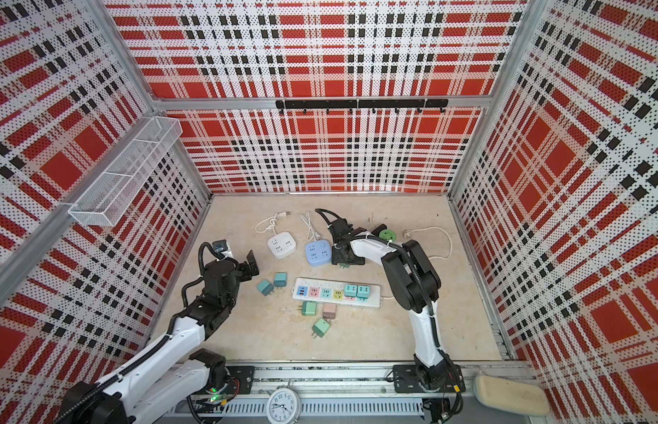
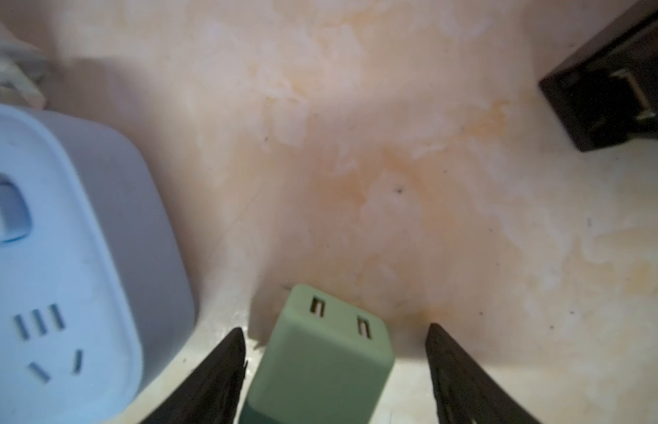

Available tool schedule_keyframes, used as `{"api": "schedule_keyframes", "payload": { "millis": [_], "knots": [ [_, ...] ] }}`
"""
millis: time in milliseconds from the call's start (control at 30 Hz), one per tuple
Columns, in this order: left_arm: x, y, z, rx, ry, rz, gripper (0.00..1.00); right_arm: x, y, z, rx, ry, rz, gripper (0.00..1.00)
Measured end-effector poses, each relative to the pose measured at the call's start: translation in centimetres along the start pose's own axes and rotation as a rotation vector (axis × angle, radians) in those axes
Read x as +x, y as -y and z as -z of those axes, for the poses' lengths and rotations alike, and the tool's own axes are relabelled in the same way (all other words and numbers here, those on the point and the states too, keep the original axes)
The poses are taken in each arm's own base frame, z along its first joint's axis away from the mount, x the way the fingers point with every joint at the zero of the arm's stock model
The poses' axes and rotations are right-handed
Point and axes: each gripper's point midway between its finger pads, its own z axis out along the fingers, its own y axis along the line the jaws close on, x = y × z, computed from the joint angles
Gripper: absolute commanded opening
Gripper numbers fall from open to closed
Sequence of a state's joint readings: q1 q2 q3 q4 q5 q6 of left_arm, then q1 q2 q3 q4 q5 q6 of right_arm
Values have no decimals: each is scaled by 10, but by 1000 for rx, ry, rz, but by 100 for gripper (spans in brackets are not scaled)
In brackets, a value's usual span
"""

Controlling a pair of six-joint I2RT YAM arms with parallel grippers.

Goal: Insert the plug
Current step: 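Lower the right gripper and close it on the green adapter near the blue box, then lift the green adapter with the right gripper and carry it toward the strip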

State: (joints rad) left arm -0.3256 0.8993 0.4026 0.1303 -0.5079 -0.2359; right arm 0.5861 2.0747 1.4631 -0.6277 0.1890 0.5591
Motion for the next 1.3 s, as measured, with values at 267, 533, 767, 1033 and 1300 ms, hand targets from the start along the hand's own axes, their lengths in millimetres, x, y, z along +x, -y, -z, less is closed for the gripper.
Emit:
{"api": "schedule_keyframes", "payload": {
  "millis": [267, 533, 767, 1033, 1300],
  "knots": [
    [0, -2, 0, -5, 1, 4, 99, 2, 6, -2, 23, 5, 12, 63],
    [0, -2, 0, -5, 1, 5, 99, 1, 5, -2, 20, 7, 14, 59],
    [0, -2, 1, -5, 3, 7, 99, 2, 0, -2, 10, 11, 25, 44],
    [1, -11, 10, -10, 33, 55, 99, 2, 0, -1, 6, 22, 43, 32],
    [2, -24, 21, -9, 76, 100, 99, -20, -1, 45, -55, 158, 75, 21]
  ]
}}
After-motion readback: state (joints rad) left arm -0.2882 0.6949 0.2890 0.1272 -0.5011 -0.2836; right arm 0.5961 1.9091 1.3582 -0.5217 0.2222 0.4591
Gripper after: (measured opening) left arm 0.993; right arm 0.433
